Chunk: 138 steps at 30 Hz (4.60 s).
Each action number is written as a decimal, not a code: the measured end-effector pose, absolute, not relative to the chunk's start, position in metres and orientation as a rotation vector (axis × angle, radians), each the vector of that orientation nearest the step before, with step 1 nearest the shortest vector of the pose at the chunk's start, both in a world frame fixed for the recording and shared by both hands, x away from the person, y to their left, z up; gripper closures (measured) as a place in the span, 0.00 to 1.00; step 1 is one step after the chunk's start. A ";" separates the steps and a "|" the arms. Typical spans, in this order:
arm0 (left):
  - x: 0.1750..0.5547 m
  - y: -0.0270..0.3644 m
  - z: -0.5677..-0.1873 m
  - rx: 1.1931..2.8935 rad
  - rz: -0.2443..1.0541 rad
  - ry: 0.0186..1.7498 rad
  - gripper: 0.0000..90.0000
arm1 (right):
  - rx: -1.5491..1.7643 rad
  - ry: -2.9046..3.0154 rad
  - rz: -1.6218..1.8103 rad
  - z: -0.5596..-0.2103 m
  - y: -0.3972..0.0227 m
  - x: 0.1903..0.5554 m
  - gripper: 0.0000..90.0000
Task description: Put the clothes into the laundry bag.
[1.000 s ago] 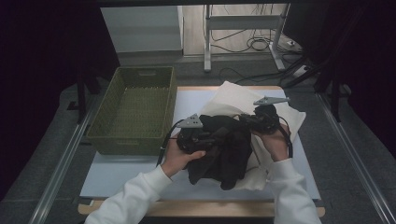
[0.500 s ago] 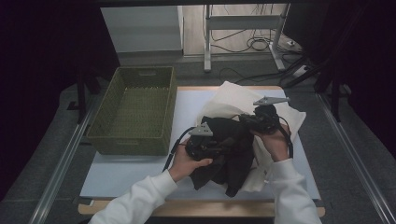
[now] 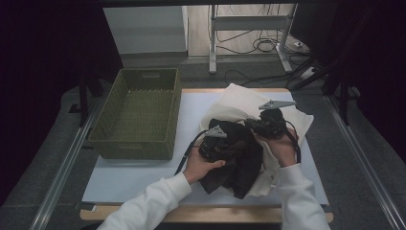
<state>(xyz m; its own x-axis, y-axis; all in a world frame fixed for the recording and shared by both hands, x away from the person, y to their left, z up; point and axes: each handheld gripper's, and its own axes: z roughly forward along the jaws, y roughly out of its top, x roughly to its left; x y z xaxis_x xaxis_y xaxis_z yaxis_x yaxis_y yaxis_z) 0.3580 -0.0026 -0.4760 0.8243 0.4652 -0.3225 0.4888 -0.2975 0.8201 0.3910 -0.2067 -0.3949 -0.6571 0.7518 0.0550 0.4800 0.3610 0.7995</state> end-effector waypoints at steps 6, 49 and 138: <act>0.364 -0.014 -0.477 1.925 -0.016 0.754 0.85 | 1.070 2.313 1.185 -0.393 -0.204 0.389 0.98; 0.298 0.054 -0.440 1.914 0.217 0.577 0.87 | 1.104 2.299 1.183 -0.396 -0.212 0.390 0.98; 0.344 -0.057 -0.472 2.034 0.097 0.614 1.00 | 1.115 2.312 1.168 -0.392 -0.221 0.385 0.98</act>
<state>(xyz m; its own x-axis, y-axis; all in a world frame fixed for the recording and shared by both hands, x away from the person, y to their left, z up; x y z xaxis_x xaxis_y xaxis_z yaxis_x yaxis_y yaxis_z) 0.3437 -0.0568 -0.4722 0.8694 0.4607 -0.1786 0.3830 -0.4002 0.8326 0.3853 -0.2213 -0.3917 -0.6440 0.7627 0.0596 0.5006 0.3611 0.7868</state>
